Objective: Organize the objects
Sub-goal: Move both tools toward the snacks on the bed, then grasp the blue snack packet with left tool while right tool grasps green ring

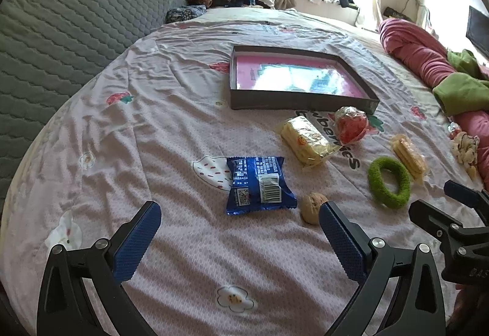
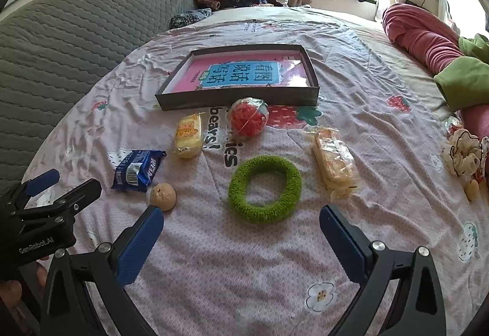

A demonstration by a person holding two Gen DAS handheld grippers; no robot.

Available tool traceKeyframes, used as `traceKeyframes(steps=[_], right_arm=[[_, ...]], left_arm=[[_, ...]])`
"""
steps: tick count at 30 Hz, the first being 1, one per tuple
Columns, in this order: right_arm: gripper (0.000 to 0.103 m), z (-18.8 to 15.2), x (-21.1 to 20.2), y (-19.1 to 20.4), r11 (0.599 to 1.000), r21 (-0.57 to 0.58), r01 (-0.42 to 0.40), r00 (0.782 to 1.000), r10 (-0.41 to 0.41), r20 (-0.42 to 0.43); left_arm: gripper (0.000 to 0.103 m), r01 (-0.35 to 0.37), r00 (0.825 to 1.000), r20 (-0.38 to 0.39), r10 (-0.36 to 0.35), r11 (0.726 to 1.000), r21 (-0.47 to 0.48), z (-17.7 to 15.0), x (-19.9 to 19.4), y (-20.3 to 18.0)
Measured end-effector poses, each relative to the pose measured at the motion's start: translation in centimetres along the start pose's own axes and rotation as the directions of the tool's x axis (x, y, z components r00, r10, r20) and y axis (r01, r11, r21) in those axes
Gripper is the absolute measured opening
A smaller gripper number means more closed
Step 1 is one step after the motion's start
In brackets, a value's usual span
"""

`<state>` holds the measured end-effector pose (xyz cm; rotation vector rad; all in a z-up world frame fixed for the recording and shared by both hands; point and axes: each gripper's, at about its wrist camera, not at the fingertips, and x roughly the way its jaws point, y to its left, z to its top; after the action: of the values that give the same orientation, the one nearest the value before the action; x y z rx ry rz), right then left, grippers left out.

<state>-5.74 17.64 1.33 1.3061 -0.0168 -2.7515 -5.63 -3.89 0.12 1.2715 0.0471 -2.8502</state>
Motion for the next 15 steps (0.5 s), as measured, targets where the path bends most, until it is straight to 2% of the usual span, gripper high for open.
traceKeyframes(steps=[15], right_arm=[[0.103, 0.8, 2.8, 0.1, 0.999, -0.030, 0.033, 0.998, -0.035, -0.045]], left_arm=[[0.103, -0.013, 0.999, -0.037, 0.013, 1.000, 0.011, 1.7, 4.0, -0.5]])
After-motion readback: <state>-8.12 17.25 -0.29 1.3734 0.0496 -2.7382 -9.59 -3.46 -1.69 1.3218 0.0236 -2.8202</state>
